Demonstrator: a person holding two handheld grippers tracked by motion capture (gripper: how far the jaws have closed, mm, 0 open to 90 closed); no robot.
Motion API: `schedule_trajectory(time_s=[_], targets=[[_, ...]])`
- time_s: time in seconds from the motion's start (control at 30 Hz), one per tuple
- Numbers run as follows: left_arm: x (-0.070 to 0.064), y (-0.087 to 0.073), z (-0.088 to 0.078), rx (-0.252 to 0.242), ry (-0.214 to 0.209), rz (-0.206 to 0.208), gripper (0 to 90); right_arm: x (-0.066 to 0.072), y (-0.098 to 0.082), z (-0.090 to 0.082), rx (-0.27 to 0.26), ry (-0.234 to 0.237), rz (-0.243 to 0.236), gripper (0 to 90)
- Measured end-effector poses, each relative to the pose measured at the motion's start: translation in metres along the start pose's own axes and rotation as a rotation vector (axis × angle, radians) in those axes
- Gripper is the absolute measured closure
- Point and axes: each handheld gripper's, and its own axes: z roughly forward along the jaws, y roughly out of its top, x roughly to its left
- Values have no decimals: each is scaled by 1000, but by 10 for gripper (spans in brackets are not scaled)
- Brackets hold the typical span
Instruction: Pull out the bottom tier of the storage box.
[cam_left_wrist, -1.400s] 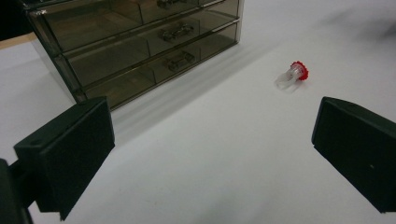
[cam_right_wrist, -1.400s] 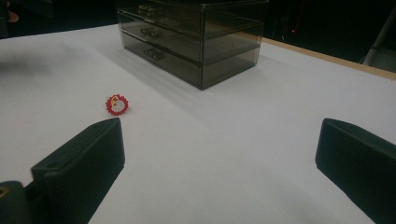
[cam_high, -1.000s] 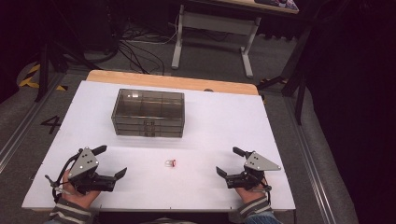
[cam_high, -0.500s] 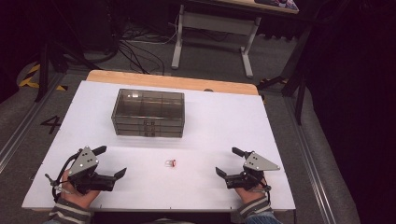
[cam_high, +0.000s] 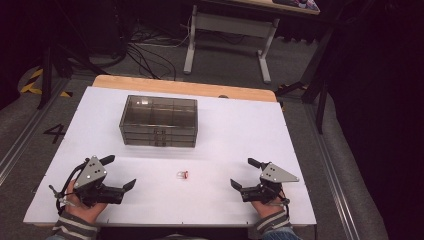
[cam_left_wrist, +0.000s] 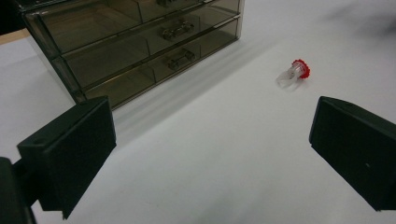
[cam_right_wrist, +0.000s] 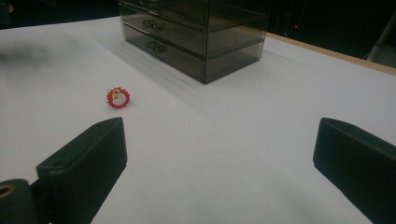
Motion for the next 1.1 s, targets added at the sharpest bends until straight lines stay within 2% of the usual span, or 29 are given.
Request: schedule_trajectory(time_s=[0.2, 0.43, 0.8, 1.0, 1.1], targets=[[-2, 8, 6, 15, -2, 12, 19, -1, 0, 0, 8, -5, 1, 35], [-2, 29, 17, 17, -41, 20, 22, 0, 0, 0, 11, -7, 2, 37], [2, 44, 30, 20, -58, 23, 25, -1, -1, 1, 10, -9, 8, 37], [0, 54, 37, 22, -61, 42, 23, -2, -1, 0, 12, -13, 12, 37], [-2, 59, 42, 31, -54, 66, 17, -2, -1, 0, 15, -16, 12, 37]])
